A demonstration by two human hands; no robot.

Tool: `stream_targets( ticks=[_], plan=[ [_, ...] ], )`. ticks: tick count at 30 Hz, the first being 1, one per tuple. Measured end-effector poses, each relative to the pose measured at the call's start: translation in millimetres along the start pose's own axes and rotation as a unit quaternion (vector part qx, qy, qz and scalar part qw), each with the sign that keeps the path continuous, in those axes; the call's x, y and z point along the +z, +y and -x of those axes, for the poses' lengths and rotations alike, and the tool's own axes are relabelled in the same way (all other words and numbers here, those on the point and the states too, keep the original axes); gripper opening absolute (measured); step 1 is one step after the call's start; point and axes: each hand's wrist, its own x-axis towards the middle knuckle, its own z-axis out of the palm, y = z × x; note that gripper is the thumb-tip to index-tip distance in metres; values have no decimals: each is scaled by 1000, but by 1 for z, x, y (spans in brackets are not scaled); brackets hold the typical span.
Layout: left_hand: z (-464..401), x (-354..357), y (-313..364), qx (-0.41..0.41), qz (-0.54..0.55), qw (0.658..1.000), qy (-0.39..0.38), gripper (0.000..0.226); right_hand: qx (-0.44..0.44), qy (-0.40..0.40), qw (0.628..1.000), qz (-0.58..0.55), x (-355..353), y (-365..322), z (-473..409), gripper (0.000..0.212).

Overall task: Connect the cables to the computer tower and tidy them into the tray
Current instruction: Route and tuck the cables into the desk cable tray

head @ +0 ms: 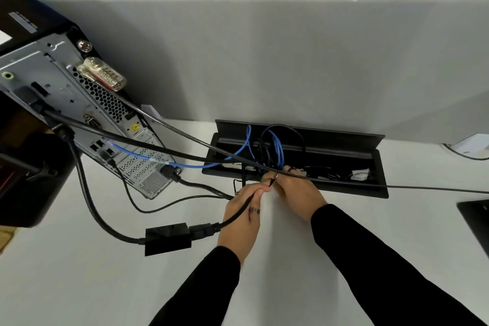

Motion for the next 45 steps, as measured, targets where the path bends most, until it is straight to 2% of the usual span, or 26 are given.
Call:
stream_targets(
  ticks=[2, 5, 8, 12, 17, 18, 20, 24, 26, 28, 29, 33, 35, 37, 39, 42, 45],
  plan=[
    [-2, 2, -2, -1, -8, 1000, 6, 26, 2, 21, 998, -55, -1, 1, 6, 34],
    [-2, 5, -5, -10, -24, 1000, 11, 25, -9, 98, 989, -111, -5, 3, 22, 28],
    [1, 7, -2, -23, -22, 999, 6, 24, 38, 135, 981, -131, -7, 5, 36, 19],
    [12, 7, 9, -57, 45, 997, -28, 23, 111, 128, 972, -166, -10, 5, 47, 18],
    [36, 10, 3, -227, 92, 968, -57, 20, 144, 108, 964, -198, -7, 11, 51, 25],
    [41, 11, 4, -232, 75, 966, -85, 22, 146, 106, 963, -198, -6, 13, 50, 26],
    [48, 12, 9, -181, 11, 975, -131, 20, 158, 100, 962, -200, -5, 16, 46, 25],
    [28, 6, 8, -87, -48, 993, -69, 31, 157, 121, 943, -267, -11, 13, 35, 24],
    [8, 3, 4, -112, 40, 992, -38, 30, 145, 126, 930, -314, -14, 8, 27, 28],
    [-9, 5, 8, -154, 176, 972, -21, 27, 137, 124, 919, -348, -15, 6, 16, 34],
    [-15, 7, 8, -152, 210, 966, -6, 30, 132, 121, 913, -366, -14, 5, 11, 37],
    [-27, 22, 2, -71, 170, 982, 36, 33, 116, 100, 897, -414, -9, -1, -7, 55],
    [-33, 29, 3, -45, 142, 987, 62, 31, 113, 109, 903, -400, -9, -4, -15, 57],
    [-42, 36, 5, -43, 164, 981, 95, 24, 98, 131, 923, -348, -9, -5, -21, 60],
    [-50, 42, 6, -75, 211, 967, 123, 30, 66, 130, 944, -297, -9, -5, -23, 60],
    [-65, 46, 7, -146, 265, 938, 166, 15, 54, 87, 953, -285, -11, -5, -24, 54],
    [-76, 47, 5, -149, 303, 929, 150, 6, 48, 69, 970, -227, -9, -4, -27, 50]
  ],
)
